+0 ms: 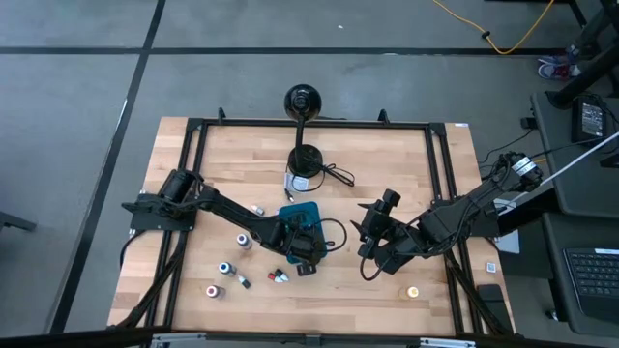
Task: Pick & Place food coloring
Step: Put the blue small food coloring bottle into the bin
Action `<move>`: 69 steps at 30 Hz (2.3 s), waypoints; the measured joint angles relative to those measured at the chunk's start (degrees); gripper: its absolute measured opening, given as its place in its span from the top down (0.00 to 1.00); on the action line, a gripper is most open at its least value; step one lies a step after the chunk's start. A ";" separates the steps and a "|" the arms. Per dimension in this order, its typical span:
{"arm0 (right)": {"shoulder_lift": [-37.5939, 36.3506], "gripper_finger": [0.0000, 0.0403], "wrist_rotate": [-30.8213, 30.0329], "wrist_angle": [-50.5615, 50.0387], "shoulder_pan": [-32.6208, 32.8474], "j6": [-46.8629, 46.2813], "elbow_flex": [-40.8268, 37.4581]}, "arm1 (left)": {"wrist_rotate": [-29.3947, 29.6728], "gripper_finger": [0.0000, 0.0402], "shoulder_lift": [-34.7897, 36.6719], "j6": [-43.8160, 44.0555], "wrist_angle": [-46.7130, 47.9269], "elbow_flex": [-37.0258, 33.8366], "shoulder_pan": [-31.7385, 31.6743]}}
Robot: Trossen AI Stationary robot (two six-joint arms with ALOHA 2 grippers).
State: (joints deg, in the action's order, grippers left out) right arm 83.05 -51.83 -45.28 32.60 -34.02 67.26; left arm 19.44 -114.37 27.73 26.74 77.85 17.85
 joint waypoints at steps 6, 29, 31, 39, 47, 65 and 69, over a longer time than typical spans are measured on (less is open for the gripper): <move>0.00 0.42 0.00 -0.01 0.00 0.02 0.00 | 0.13 0.53 0.00 1.49 -0.01 0.00 0.00; 0.00 0.42 0.00 -0.02 0.00 1.49 0.00 | -1.19 0.42 0.09 4.70 0.48 0.00 -0.92; 0.00 0.42 0.00 -0.02 0.00 1.51 0.00 | -1.49 0.42 0.09 4.70 0.48 0.00 -1.19; 0.00 0.42 0.00 -0.04 0.00 2.01 0.02 | 0.11 0.42 0.23 4.55 0.71 0.00 -1.73; 0.00 0.42 -0.02 -0.04 -0.02 2.75 0.02 | 0.74 0.42 5.73 4.52 4.47 -0.05 -1.78; 0.02 0.42 -0.02 0.00 -0.07 2.65 0.02 | 22.74 0.42 16.63 35.22 31.64 0.00 4.33; 0.02 0.42 -0.02 0.00 -0.07 2.55 0.02 | 22.77 0.42 16.41 43.06 35.52 -0.79 4.68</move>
State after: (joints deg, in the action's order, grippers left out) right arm 83.07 -51.86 -45.28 32.53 -31.47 67.29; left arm 42.21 -97.95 70.78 62.26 77.06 22.52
